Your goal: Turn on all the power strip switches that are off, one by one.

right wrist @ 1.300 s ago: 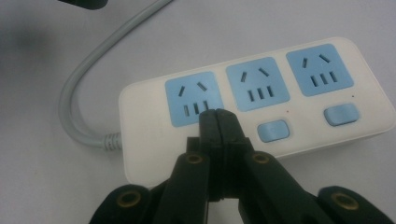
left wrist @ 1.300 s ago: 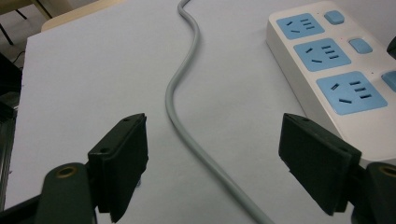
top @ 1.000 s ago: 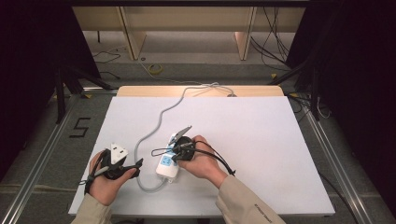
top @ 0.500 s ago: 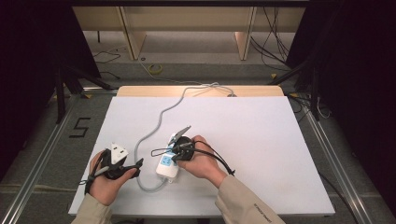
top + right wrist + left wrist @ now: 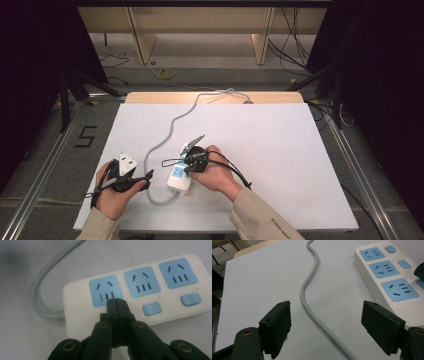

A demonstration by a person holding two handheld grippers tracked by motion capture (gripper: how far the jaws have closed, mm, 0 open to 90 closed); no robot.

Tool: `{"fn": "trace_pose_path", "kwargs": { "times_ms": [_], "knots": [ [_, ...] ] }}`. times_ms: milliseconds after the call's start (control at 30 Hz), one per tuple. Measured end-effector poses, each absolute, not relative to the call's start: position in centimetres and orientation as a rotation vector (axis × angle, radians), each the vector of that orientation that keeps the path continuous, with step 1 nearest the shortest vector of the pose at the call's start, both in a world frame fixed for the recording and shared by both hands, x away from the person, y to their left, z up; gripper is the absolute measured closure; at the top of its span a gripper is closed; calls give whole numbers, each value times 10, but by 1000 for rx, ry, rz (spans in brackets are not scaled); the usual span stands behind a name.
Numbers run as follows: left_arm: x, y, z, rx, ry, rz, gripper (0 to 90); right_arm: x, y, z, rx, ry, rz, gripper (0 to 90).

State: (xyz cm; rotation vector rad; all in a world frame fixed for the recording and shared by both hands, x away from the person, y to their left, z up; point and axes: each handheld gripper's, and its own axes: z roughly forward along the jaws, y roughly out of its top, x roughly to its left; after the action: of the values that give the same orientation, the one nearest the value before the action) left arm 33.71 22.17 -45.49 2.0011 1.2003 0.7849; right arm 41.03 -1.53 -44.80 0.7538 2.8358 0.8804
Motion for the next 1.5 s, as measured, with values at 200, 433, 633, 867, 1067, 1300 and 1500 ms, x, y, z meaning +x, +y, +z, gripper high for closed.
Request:
{"fn": "trace_pose_path", "kwargs": {
  "times_ms": [200, 433, 633, 867, 1067, 1300, 1500],
  "knots": [
    [337, 222, -455, 1999, 1202, 785, 237, 411, -15, -448, 751, 2838, 872, 900],
    [338, 221, -455, 1996, 1202, 783, 238, 411, -15, -448, 752, 2839, 873, 900],
    [338, 222, -455, 1996, 1204, 783, 238, 411, -14, -448, 749, 2842, 871, 900],
    [338, 222, -455, 1994, 1206, 784, 238, 412, -14, -448, 756, 2848, 868, 900],
    [338, 222, -456, 1995, 1206, 782, 238, 411, -13, -448, 749, 2845, 855, 900],
    [338, 220, -456, 1996, 1203, 781, 239, 411, -11, -448, 739, 2843, 843, 900],
    [338, 221, -455, 1993, 1206, 782, 239, 411, -11, -447, 743, 2846, 833, 900]
  ]
}}
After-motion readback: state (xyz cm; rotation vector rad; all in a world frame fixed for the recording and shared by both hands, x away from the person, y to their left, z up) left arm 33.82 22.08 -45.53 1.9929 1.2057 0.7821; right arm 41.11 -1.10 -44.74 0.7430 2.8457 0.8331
